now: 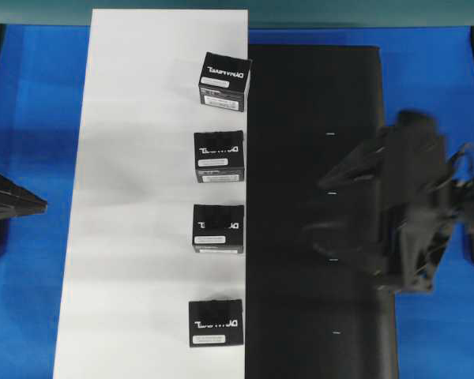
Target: Place the box from the black base onto the white base.
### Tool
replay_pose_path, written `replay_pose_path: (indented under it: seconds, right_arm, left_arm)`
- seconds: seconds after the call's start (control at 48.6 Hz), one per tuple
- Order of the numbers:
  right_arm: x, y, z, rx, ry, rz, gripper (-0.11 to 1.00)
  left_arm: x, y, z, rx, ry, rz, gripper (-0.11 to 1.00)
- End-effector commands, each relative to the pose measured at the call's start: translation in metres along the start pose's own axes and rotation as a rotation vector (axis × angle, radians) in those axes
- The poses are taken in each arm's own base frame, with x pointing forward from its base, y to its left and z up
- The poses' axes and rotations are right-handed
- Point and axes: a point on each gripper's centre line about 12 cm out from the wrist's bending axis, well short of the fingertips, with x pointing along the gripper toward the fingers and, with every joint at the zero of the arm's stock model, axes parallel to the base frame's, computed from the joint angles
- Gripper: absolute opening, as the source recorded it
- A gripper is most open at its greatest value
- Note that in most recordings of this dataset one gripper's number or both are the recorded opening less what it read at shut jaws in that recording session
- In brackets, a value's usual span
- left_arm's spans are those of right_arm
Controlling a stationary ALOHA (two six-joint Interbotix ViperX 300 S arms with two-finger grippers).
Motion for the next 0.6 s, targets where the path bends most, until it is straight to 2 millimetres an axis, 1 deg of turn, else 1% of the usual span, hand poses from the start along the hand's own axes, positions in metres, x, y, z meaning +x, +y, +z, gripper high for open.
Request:
replay_pose_path:
  seconds: [0.0,0.309,0.576]
  right_arm:
    - [-0.011,-0.006,0.000,0.011,-0.058,0.012,0.99]
    - [-0.024,-0.026,-0.028,0.036,-0.094,-0.001,0.99]
    - [-0.035,-0.035,-0.050,0.048,-0.123,0.002,0.99]
  left_arm:
    - [0.000,-0.002,0.011,0.000,-0.026,-0.006,-0.05]
    - [0.000,-0.002,0.010,-0.029,-0.012,-0.004,-0.05]
    - [0.000,-0.002,0.010,-0.024,-0.015,-0.005,-0.05]
